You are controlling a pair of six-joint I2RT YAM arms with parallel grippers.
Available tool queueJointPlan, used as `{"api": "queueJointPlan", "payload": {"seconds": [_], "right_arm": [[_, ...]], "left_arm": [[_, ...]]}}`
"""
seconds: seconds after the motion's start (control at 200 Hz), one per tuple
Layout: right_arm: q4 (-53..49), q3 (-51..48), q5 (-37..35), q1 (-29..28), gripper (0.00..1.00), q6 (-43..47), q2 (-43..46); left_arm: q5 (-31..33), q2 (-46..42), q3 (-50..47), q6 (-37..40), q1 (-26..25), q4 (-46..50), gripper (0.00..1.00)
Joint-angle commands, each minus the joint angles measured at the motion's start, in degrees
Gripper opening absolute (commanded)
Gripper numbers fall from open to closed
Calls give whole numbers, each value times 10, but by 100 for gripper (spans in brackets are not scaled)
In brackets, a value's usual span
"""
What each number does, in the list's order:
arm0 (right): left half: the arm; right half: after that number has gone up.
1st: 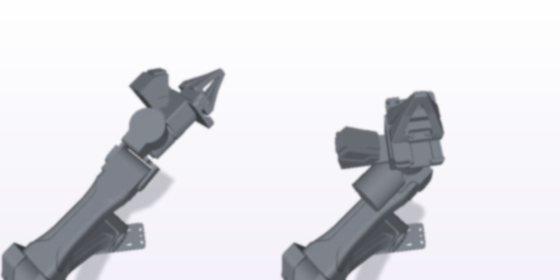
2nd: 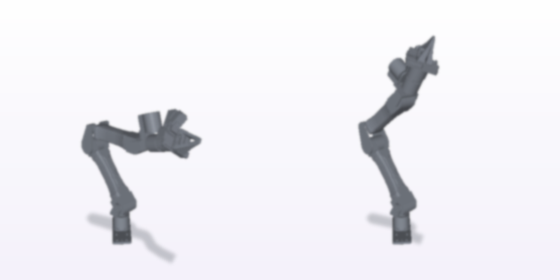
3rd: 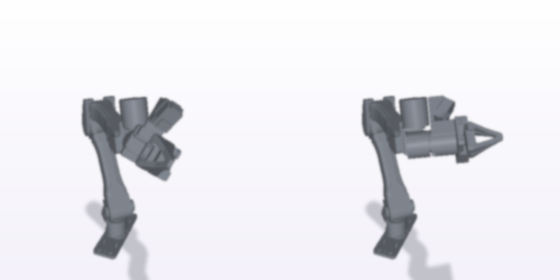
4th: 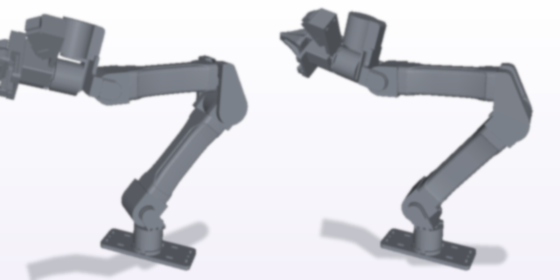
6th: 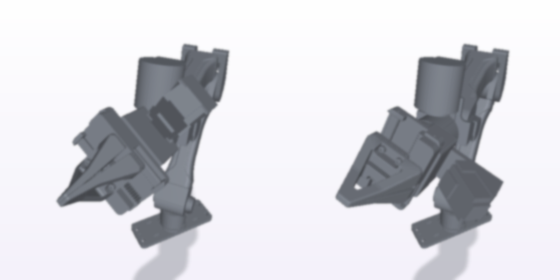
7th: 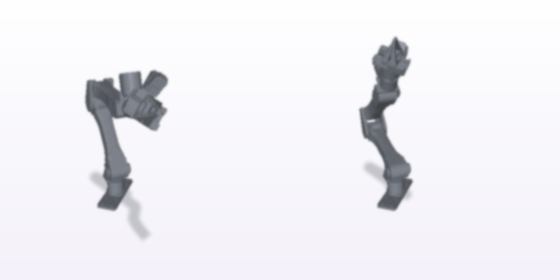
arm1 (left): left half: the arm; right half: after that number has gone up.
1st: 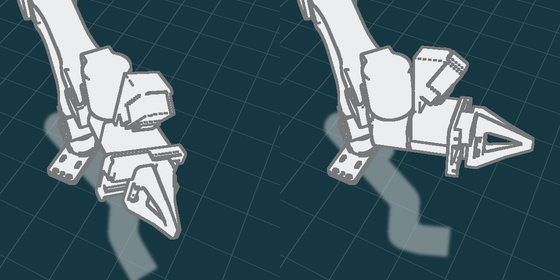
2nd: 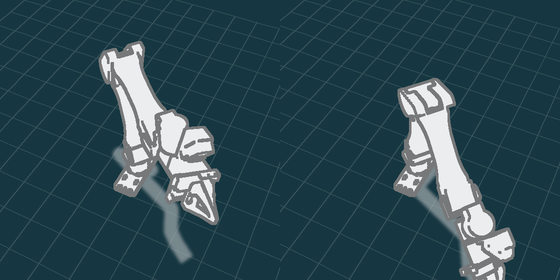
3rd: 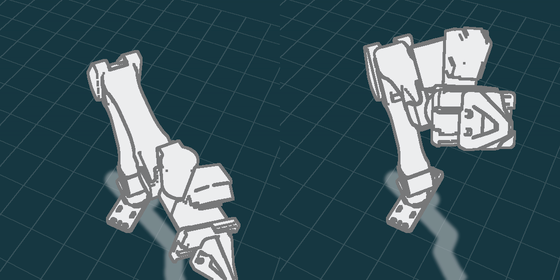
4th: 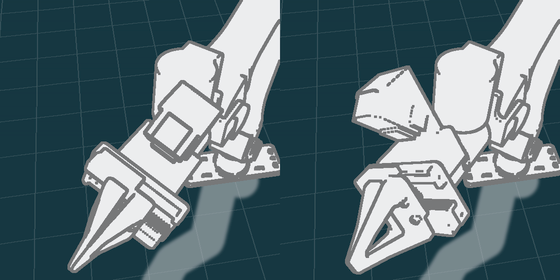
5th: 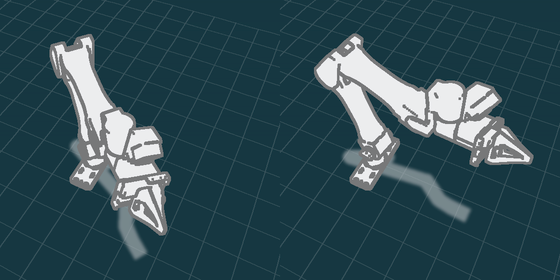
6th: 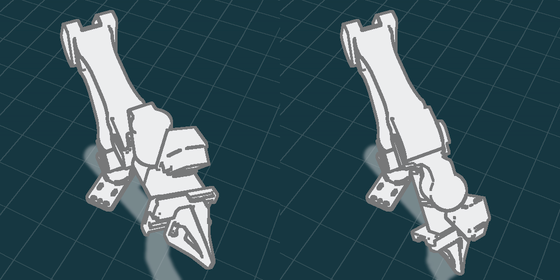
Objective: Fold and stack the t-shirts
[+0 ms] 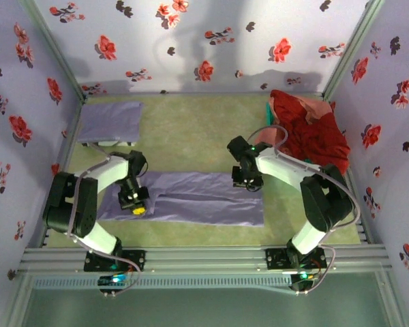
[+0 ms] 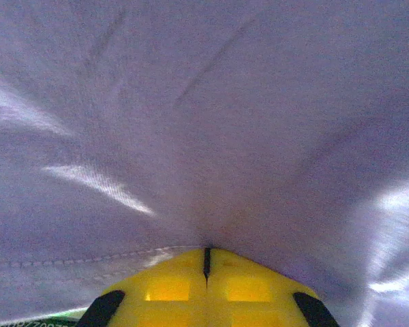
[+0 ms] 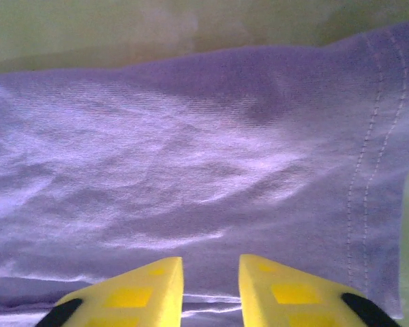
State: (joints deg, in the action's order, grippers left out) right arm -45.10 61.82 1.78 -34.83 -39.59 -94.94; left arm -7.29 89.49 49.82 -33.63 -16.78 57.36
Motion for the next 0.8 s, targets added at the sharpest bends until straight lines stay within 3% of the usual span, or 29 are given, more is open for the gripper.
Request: {"api": "queueJointPlan", "payload": {"seconds": [0.0,0.145,0.365,0.795], "right_arm": [[0,0,14,-7,24,1,-13],[18,-18,14,-12,15,-9,-16],[26,-38,5,-18,4,-7,-27],[5,-123,-18,-25,0,-43,-5]], "left_arm": [[40,-39,63,-1,6,54,0],[53,-15,98,37,36,76,0],[42,39,89,58,46,32,0],[33,133,99,80,56,-41,0]]}}
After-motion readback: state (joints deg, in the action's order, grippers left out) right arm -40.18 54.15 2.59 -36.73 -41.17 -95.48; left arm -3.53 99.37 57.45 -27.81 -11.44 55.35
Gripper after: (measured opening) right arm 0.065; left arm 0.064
